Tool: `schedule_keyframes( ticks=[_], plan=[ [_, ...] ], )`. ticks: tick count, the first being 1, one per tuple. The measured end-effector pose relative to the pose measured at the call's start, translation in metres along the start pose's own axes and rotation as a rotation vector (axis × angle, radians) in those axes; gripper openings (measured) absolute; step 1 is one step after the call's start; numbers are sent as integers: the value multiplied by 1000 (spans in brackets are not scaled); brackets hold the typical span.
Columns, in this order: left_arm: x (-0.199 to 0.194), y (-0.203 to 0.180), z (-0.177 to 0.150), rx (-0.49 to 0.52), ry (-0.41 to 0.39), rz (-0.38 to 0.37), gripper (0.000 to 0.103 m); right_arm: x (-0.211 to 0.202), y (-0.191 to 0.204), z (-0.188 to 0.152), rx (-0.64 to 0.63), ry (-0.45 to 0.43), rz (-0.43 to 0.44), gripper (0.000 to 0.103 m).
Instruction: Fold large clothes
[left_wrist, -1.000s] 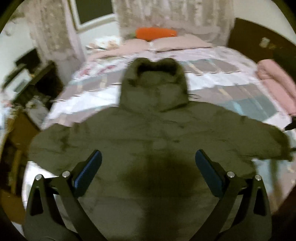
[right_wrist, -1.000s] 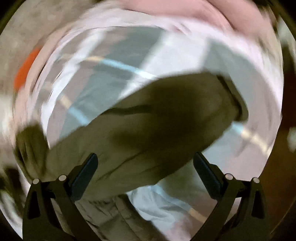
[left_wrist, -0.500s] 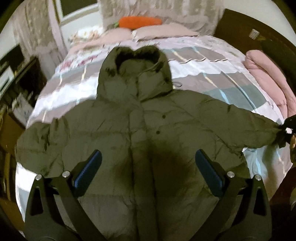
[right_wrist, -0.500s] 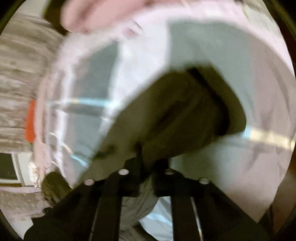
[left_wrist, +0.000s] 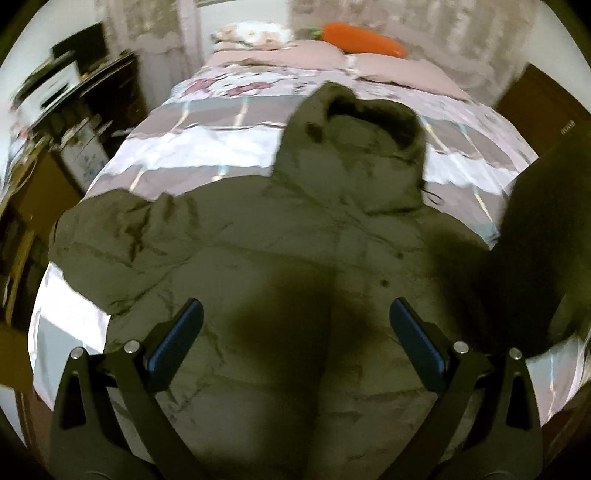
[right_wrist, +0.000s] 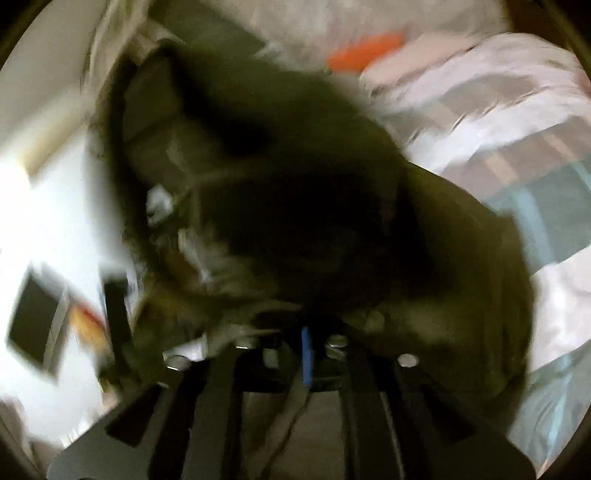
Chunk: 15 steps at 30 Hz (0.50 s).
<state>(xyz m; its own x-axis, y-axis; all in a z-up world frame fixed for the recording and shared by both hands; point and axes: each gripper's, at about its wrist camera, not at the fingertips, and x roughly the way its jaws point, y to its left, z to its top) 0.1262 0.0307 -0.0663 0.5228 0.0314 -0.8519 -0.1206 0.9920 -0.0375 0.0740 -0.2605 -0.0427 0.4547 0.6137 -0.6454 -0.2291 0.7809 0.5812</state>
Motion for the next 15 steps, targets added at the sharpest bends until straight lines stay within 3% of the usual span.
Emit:
schedule_keyframes(
  ticks=[2, 4, 7, 9, 11, 15],
  plan=[
    [7, 15, 4, -42, 17, 10, 101, 6, 6, -4, -40, -8, -51, 64],
    [15, 23, 6, -66, 41, 20, 101, -6, 1, 3, -75, -70, -131, 87],
    [35, 32, 3, -93, 121, -19, 101, -24, -21, 6, 3, -127, -172, 89],
    [56, 31, -4, -106, 235, -85, 101, -22, -43, 7, 112, -127, -190, 89],
    [81, 29, -15, -140, 366, -166, 101, -23, -66, 8, 229, -111, -175, 89],
    [118, 18, -36, -140, 477, -207, 101, -25, -89, -20, 378, -46, -108, 89]
  ],
)
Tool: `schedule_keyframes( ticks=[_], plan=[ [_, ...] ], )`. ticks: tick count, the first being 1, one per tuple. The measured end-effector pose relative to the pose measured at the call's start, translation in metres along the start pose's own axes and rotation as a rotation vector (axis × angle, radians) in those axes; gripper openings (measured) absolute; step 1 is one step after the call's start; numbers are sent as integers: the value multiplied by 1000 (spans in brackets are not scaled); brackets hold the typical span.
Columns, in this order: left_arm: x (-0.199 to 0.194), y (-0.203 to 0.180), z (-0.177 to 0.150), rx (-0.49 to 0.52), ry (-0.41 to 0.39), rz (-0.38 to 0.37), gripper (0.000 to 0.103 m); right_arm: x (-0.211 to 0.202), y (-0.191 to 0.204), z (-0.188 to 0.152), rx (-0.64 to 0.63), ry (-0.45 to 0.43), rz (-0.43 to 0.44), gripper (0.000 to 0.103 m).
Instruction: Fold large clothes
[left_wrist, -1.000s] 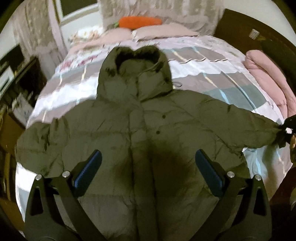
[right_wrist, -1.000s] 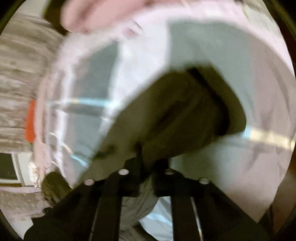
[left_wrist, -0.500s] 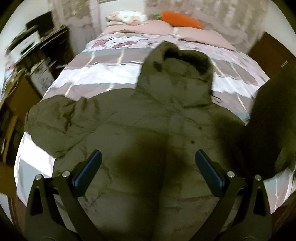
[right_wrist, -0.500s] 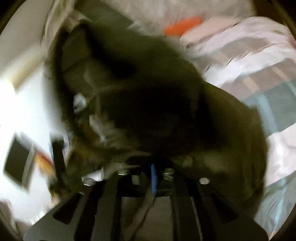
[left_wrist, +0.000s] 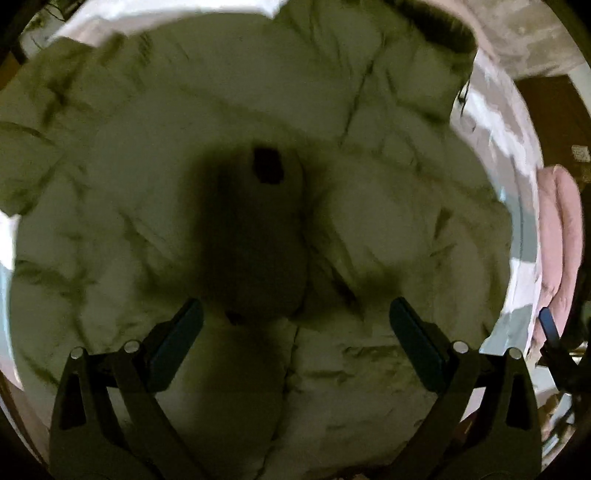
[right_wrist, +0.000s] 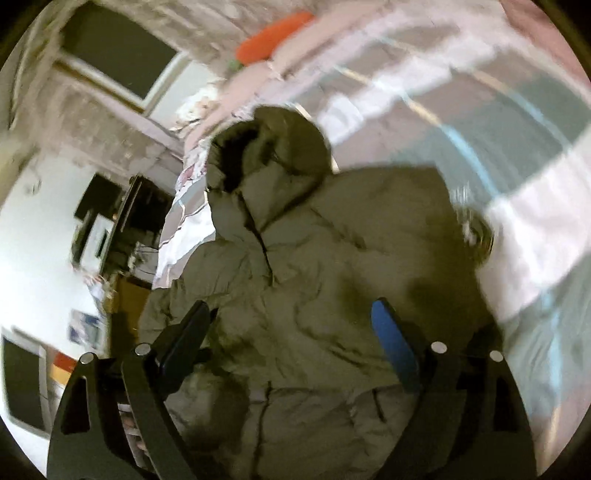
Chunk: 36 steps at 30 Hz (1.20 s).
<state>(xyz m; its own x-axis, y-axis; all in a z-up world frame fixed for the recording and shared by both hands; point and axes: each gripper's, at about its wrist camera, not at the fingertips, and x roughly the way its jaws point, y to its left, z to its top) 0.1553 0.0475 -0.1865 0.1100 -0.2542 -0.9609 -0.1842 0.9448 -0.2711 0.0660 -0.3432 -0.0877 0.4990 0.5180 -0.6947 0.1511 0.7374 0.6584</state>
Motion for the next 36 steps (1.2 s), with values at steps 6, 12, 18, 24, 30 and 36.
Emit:
schedule_keyframes(
  ticks=[6, 12, 18, 24, 30, 36],
  plan=[
    [26, -19, 15, 128, -70, 31, 44, 20, -10, -6, 71, 85, -36, 89],
    [13, -28, 38, 170, -232, 108, 60, 39, 0, -10, -91, 56, -173, 89],
    [-5, -25, 31, 183, -275, 116, 68, 85, -15, -18, -153, 177, -290, 15],
    [24, -44, 33, 244, -206, 182, 68, 120, -31, -7, -170, 205, -389, 15],
    [49, -60, 58, 248, -236, 262, 72, 136, -41, 26, -113, 156, -404, 15],
    [46, -76, 57, 324, -286, 349, 75, 128, -39, 25, -68, 183, -410, 19]
  ],
)
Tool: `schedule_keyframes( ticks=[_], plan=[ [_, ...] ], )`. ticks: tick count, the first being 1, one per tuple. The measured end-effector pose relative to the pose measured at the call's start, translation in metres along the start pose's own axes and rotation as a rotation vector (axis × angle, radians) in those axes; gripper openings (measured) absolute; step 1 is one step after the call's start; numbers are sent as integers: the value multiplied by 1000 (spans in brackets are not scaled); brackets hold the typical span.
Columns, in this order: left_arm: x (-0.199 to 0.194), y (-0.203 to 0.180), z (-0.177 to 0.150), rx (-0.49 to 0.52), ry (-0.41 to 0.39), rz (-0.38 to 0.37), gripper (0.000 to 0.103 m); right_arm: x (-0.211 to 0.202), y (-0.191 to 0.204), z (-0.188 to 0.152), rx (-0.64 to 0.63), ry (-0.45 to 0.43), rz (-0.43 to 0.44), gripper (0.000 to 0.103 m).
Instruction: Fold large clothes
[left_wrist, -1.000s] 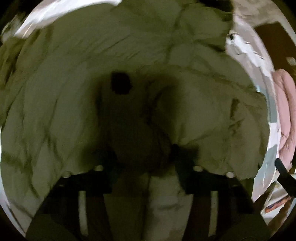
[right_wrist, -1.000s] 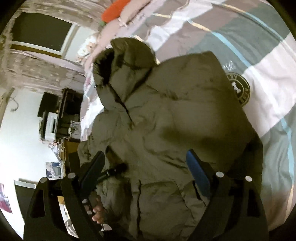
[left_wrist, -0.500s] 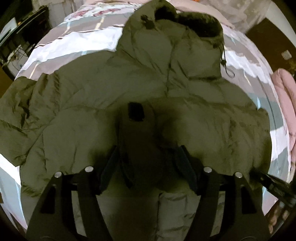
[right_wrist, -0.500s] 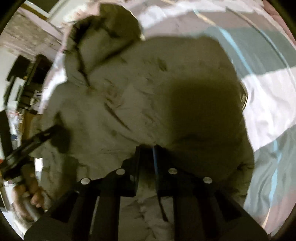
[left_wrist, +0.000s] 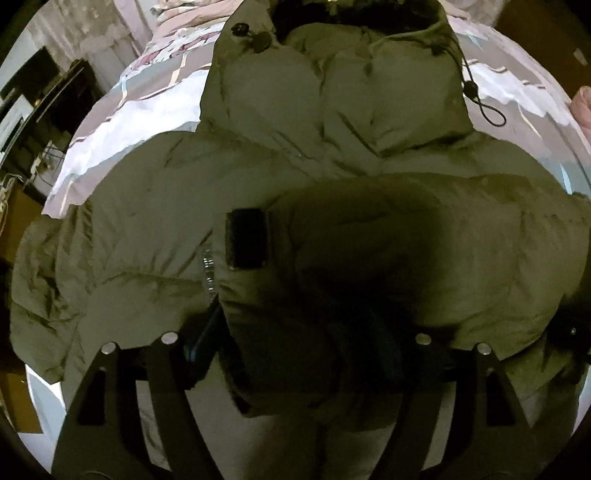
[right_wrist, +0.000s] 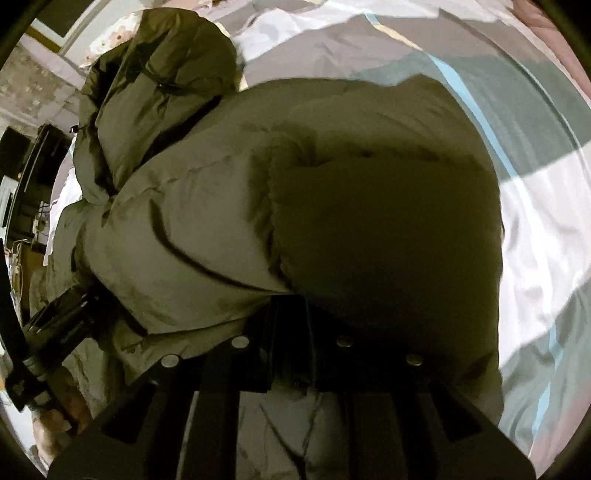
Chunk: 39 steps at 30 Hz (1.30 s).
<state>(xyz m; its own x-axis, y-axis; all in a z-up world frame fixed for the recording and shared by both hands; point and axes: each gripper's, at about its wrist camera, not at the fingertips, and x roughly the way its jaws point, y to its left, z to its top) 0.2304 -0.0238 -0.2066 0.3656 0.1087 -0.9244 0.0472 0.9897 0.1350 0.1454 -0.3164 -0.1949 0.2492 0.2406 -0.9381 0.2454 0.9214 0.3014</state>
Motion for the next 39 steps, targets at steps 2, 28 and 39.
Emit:
schedule_keyframes(
  ticks=[2, 28, 39],
  plan=[
    [-10, 6, -1, -12, -8, -30, 75, -19, 5, -9, 11, -41, 17, 19],
    [-26, 430, -170, -1438, -243, -165, 101, -39, -5, -54, -16, 59, 80, 80],
    [33, 433, -169, -1525, -246, -576, 12, -72, 1, -77, 14, 23, 152, 83]
  ],
)
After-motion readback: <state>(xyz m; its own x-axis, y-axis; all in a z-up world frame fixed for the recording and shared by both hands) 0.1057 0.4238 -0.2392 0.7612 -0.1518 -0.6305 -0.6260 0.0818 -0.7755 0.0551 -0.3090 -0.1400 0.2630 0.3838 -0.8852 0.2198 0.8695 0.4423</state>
